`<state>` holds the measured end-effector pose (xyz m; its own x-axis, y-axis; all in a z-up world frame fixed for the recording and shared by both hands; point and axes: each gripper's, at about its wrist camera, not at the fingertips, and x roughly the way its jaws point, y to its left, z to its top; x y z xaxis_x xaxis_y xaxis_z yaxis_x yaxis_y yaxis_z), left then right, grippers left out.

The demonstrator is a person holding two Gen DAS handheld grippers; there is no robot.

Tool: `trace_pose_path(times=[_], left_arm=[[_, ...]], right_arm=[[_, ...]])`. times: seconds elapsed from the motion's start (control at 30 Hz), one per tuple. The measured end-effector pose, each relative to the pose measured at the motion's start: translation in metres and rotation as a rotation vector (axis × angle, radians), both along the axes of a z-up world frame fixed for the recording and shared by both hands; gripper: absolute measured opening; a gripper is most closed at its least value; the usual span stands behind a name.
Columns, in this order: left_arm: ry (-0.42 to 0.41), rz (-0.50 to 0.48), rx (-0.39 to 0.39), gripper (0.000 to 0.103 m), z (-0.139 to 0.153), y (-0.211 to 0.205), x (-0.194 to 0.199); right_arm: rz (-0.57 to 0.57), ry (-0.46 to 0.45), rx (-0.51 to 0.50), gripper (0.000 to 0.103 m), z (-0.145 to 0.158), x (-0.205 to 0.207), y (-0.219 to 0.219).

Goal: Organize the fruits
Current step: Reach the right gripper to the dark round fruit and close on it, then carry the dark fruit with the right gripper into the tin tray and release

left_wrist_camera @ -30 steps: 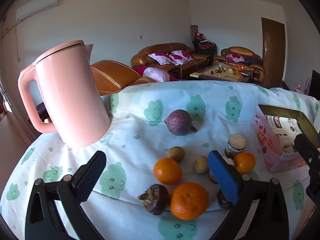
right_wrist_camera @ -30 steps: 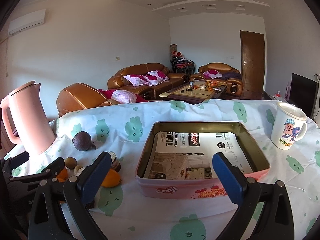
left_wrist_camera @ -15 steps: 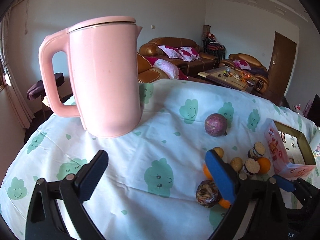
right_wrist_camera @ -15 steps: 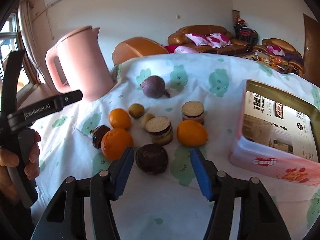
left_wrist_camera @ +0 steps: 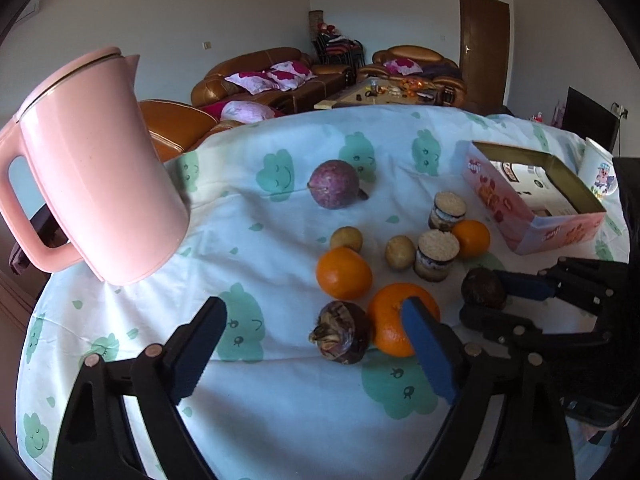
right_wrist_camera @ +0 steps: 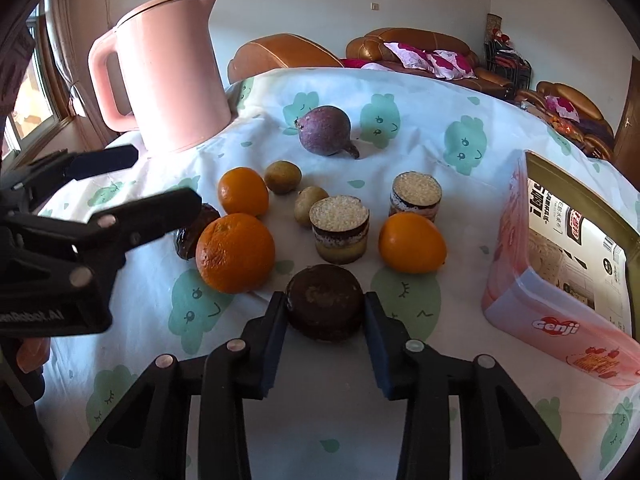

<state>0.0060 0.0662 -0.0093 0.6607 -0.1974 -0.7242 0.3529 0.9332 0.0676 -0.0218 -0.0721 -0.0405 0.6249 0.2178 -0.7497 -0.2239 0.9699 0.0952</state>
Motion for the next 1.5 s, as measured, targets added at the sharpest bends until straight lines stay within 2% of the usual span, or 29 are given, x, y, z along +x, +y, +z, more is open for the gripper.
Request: trace_pose_path(times=[0.1, 0.23, 0.4, 0.47, 0.5, 0.53, 0.6, 0.67, 0.77, 0.83, 0.97, 1.03, 1.1, 1.17, 1.3, 1.5], left_arm=[[0.021, -0.004, -0.020, 0.084, -0.004, 0.012, 0.002], [0.084, 0.033, -0.029, 0.082, -0.017, 0.019, 0.012], [0.112, 0.075, 0.040, 0.081, -0.036, 0.002, 0.019], [0.128, 0.080, 0.002, 0.069, -0.038, 0.003, 0.020], [0.141, 0.077, -0.040, 0.057, -0.039, 0.006, 0.022], [0.139, 0.087, -0.052, 0.053, -0.039, 0.007, 0.022], [0.115, 0.080, -0.039, 0.045, -0.039, 0.005, 0.020], [0.110, 0.078, -0.032, 0.045, -0.038, 0.004, 0.020], [0.093, 0.099, -0.071, 0.044, -0.033, 0.008, 0.019], [0.034, 0.122, -0.110, 0.044, -0.024, 0.012, 0.016], [-0.144, 0.111, -0.208, 0.044, 0.001, 0.007, -0.002], [-0.179, 0.085, -0.249, 0.044, 0.008, -0.002, -0.008], [-0.207, 0.063, -0.247, 0.044, 0.012, -0.017, -0.013], [-0.216, 0.035, -0.254, 0.044, 0.016, -0.034, -0.014], [-0.194, -0.028, -0.296, 0.044, 0.022, -0.075, -0.013], [-0.173, -0.131, -0.264, 0.044, 0.022, -0.151, -0.010]], right_arm=[[-0.012, -0.024, 0.023, 0.040, 0.004, -0.001, -0.007], [-0.007, -0.011, 0.032, 0.040, 0.001, 0.005, -0.007], [0.001, -0.020, 0.039, 0.040, 0.003, 0.004, -0.005], [0.002, -0.026, 0.036, 0.040, 0.004, 0.002, -0.005], [0.002, -0.027, 0.035, 0.040, 0.004, 0.003, -0.004], [0.001, -0.027, 0.035, 0.040, 0.003, 0.003, -0.004], [-0.005, -0.034, 0.039, 0.040, 0.004, 0.002, -0.006], [-0.008, -0.053, 0.064, 0.040, 0.009, 0.000, -0.009], [-0.021, -0.105, 0.105, 0.040, 0.021, -0.004, -0.017], [-0.043, -0.144, 0.122, 0.040, 0.029, -0.007, -0.025], [-0.097, -0.229, 0.116, 0.040, 0.047, -0.012, -0.046], [-0.153, -0.266, 0.061, 0.040, 0.055, -0.013, -0.058], [-0.230, -0.297, -0.034, 0.040, 0.058, -0.012, -0.071], [-0.273, -0.315, -0.087, 0.040, 0.059, -0.012, -0.087], [-0.348, -0.306, -0.118, 0.040, 0.056, -0.012, -0.128], [-0.427, -0.237, -0.108, 0.040, 0.045, -0.006, -0.176]])
